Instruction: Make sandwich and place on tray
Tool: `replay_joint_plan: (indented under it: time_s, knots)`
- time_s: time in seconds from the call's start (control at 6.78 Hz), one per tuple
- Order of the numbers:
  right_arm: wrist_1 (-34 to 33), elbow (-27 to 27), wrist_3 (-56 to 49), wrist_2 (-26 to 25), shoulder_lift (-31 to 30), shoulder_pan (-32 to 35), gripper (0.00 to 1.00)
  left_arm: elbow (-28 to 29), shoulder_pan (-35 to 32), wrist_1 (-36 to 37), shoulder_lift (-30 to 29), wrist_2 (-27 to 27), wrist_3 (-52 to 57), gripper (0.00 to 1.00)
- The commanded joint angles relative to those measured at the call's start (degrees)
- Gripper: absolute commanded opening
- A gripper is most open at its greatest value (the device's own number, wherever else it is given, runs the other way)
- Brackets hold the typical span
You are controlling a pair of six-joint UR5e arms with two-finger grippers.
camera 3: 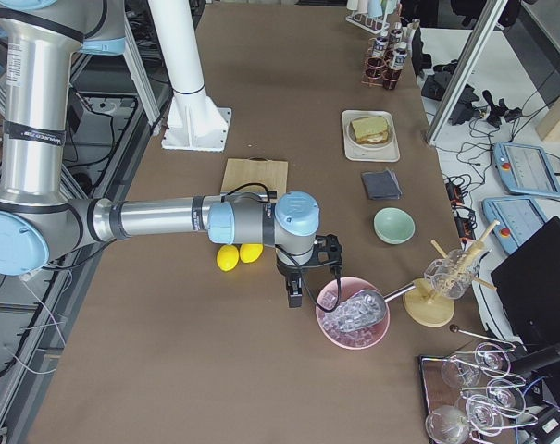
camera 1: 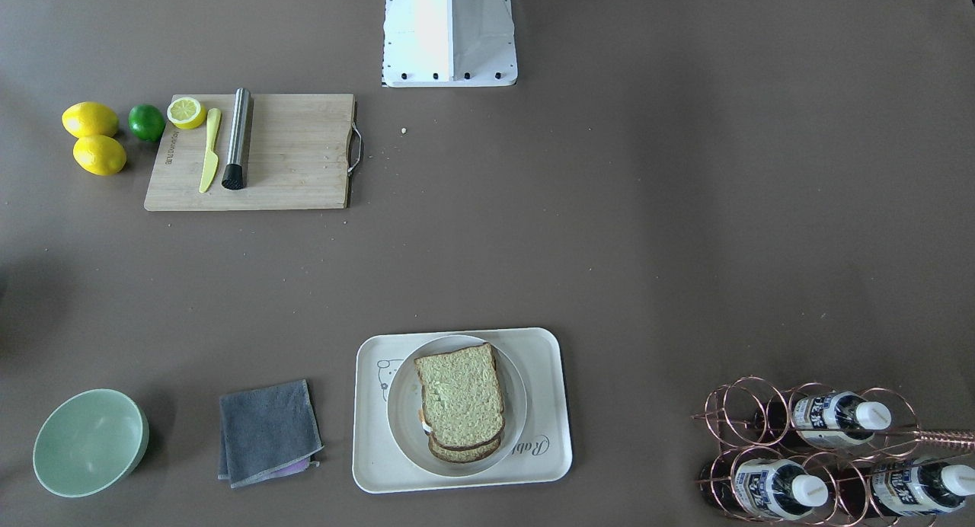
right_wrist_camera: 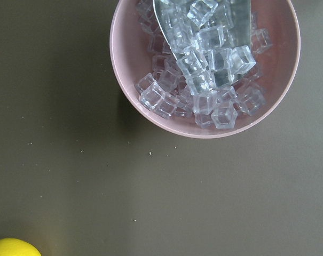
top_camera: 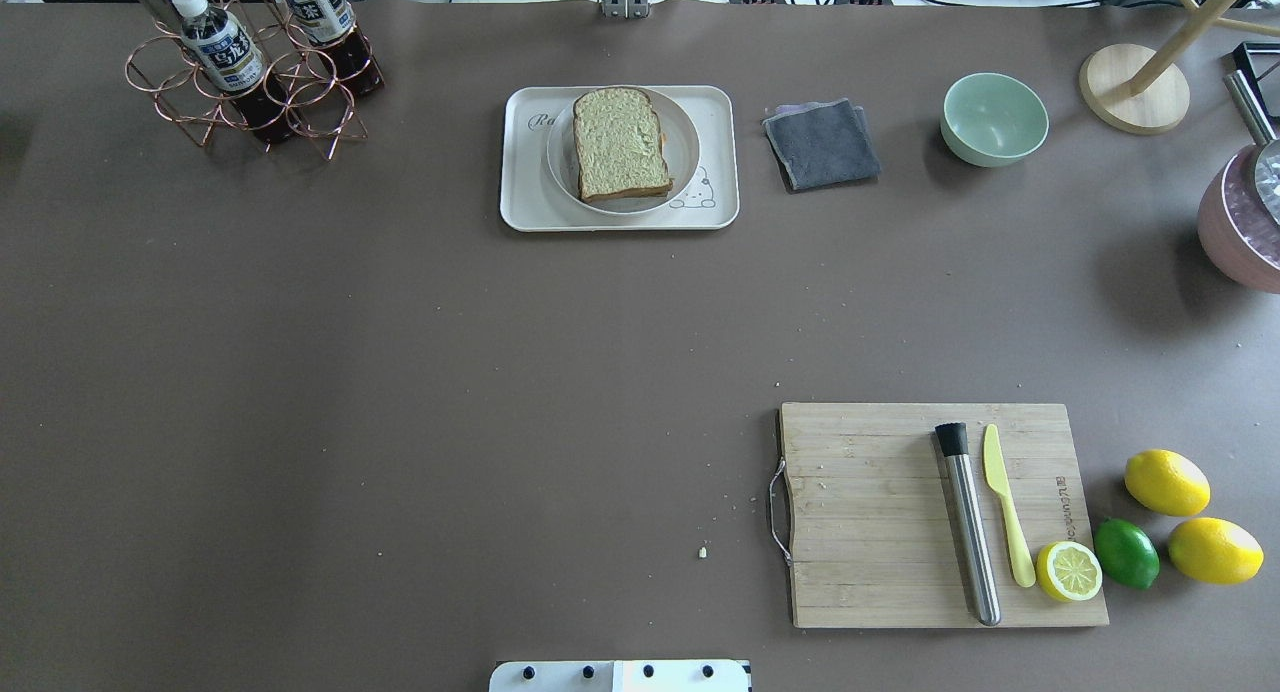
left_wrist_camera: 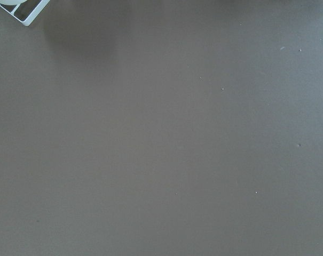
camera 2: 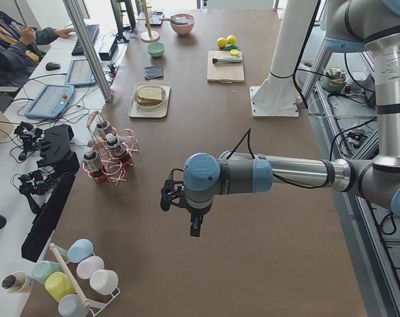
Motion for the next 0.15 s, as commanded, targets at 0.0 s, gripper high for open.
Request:
replay_joint_plan:
  time_s: [0.0]
  knots:
    - [-0.1,0.0,0.0,0.1,-0.2,0.0,1.0,0.0,0.0,-0.1,0.0,-0.1,0.1,0.97]
